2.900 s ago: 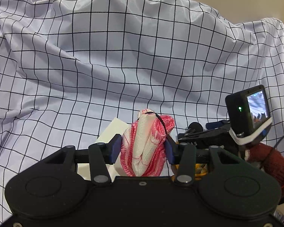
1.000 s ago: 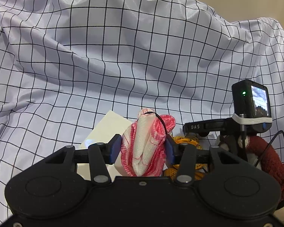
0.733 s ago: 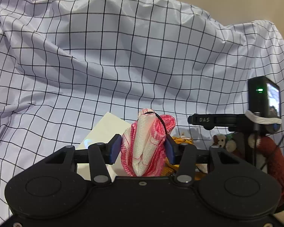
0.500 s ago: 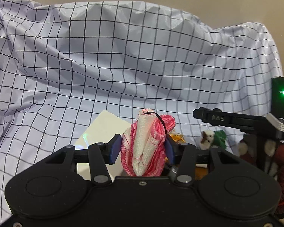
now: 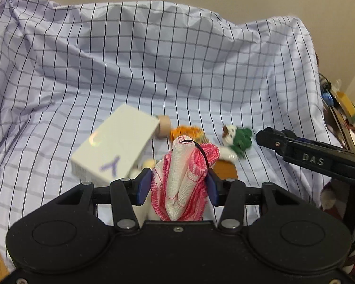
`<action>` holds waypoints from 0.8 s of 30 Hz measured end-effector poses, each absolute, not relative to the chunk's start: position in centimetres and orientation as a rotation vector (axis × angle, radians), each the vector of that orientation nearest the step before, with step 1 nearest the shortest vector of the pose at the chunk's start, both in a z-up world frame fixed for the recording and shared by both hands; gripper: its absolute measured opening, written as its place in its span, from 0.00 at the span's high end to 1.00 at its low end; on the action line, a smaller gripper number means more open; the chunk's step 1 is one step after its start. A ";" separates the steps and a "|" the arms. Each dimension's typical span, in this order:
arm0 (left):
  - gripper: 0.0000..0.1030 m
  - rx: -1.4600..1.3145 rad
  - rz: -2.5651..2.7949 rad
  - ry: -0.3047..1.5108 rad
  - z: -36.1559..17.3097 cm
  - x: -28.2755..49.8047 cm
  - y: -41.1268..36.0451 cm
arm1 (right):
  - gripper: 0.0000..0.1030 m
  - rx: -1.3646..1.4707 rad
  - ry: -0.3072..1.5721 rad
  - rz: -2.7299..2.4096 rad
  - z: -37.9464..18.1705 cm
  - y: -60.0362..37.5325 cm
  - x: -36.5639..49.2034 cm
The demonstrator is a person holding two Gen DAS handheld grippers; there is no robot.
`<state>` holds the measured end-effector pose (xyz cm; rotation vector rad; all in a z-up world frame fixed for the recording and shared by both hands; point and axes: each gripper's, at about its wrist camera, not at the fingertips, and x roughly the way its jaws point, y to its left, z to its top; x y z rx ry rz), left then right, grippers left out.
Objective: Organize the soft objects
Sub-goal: 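Carry the cloth and black cylinder over the basket with both grippers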
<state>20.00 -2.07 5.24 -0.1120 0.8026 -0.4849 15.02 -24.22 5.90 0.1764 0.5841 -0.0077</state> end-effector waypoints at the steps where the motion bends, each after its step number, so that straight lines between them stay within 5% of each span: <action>1: 0.54 -0.110 -0.486 0.811 5.0 19.5 -2.0 | 0.44 0.176 0.581 -0.006 5.8 -23.9 14.1; 24: 0.54 -0.168 -0.379 1.071 -3.4 9.6 0.3 | 0.44 0.228 0.808 0.032 -2.6 -19.5 0.8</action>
